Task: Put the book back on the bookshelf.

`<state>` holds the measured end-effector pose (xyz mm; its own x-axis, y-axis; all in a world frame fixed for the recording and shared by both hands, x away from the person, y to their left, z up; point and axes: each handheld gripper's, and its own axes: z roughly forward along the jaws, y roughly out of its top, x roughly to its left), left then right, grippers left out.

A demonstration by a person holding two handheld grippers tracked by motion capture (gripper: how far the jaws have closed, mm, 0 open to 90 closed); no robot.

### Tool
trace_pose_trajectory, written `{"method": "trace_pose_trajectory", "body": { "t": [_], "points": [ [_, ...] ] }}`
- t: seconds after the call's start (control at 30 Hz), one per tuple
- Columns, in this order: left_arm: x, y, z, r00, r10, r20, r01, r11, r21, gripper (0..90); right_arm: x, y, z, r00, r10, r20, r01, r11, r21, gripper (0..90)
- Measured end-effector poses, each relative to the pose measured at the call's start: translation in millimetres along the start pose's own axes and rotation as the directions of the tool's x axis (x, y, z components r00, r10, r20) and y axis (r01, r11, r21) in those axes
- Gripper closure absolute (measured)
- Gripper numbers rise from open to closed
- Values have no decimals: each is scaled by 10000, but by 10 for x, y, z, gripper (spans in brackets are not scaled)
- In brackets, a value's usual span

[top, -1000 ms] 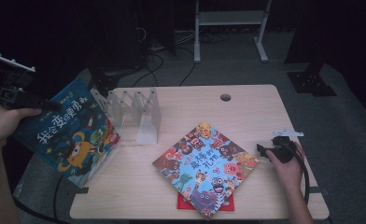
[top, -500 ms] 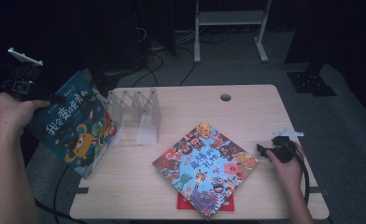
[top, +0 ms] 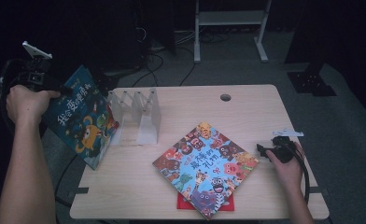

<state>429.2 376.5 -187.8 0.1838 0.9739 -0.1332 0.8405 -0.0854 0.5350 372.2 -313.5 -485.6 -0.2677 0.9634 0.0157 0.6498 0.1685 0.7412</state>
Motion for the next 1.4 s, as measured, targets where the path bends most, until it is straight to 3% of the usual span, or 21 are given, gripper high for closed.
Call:
{"method": "trace_pose_trajectory", "body": {
  "t": [0.27, 0.47, 0.63, 1.07, 1.4],
  "points": [
    [-3, 94, 76, 9995, -307, -59, 307, 9995, -27, 826, 1, 0, 0, 10000, 7, 3, -7, 10000, 5, 178],
    [6, 146, 114, 9983, -417, -413, 414, 9991, -69, 825, 0, 0, 0, 10000, 0, 3, 0, 10000, 3, 178],
    [29, 149, 176, 9966, -692, -454, 683, 9974, -210, 825, -2, 0, 1, 10000, -29, 9, 29, 10000, -14, 177],
    [22, 124, 213, 9979, -281, -587, 267, 9994, -240, 812, -1, 0, 1, 10000, -31, 15, 31, 10000, -13, 177],
    [37, 119, 208, 9974, -209, -696, 208, 9998, -29, 719, 0, 0, 1, 10000, -26, 15, 26, 10000, -12, 178]
  ]
}}
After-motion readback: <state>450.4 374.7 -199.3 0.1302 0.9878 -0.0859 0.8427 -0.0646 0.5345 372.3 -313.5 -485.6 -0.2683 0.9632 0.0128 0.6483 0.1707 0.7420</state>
